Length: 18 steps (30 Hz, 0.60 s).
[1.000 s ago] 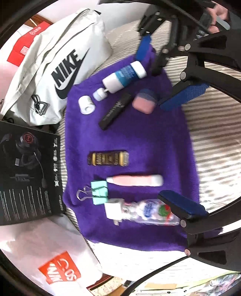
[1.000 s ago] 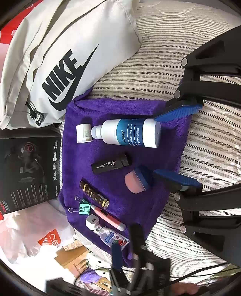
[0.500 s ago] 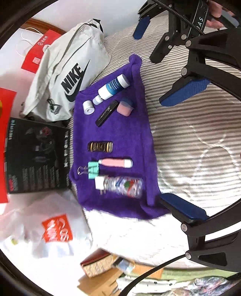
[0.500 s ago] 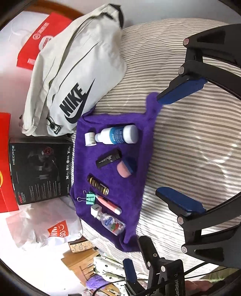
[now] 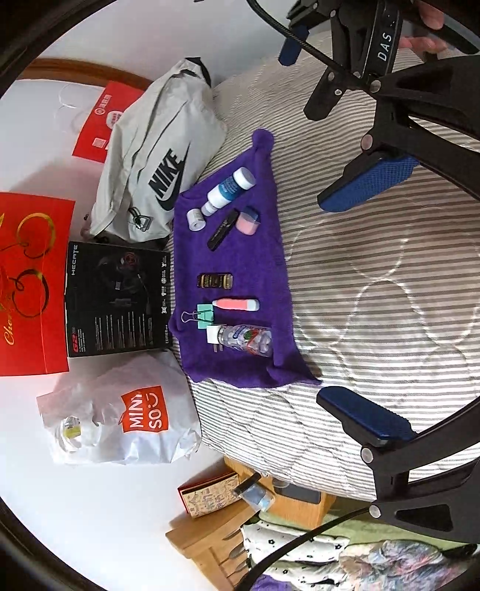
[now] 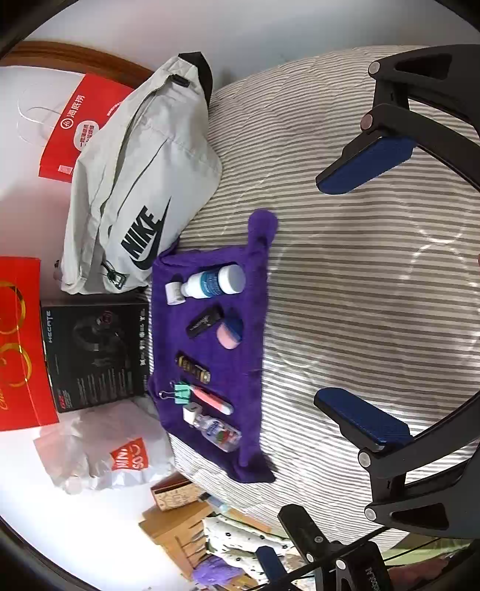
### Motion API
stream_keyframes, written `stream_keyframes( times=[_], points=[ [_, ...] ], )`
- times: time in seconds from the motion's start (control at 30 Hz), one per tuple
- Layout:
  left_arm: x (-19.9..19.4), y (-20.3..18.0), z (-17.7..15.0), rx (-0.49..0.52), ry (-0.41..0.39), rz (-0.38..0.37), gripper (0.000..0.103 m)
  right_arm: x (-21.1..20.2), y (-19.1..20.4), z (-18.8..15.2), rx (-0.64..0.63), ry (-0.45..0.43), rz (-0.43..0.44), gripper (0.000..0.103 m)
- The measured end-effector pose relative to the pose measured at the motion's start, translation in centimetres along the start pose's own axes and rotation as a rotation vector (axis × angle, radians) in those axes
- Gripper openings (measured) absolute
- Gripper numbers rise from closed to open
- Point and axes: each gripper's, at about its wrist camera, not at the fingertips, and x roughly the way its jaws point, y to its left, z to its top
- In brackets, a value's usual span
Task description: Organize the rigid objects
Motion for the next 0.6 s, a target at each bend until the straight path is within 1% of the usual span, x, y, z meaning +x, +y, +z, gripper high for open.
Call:
stream_keyframes(
  times=[0.17,0.33,0.43,0.6],
  points=[
    [-0.9,-0.3,-0.7,-0.01,-0.005,-0.016,0.096,-1.2,0.1,-0.9,0.003,0.006,-0.009,0.103],
    [-2.1,-0.8,-1.2,-0.006,-0.022,-0.019,0.096,-2.4,-0.4,-1.5,0.014,-0.01,-0.018,0.103],
    [-2.3,-0.9,-1.4,-0.009,-0.017,-0.033,0.096,-3.0,-0.7,-1.5,0.021,-0.018,-0.018,0.103],
    [-2.5,-1.0,-1.7,-0.01,-0.014,-0.029,0.096,-3.6,-0.7,-1.7,0.019,-0.03,-0.021,0.103]
  ],
)
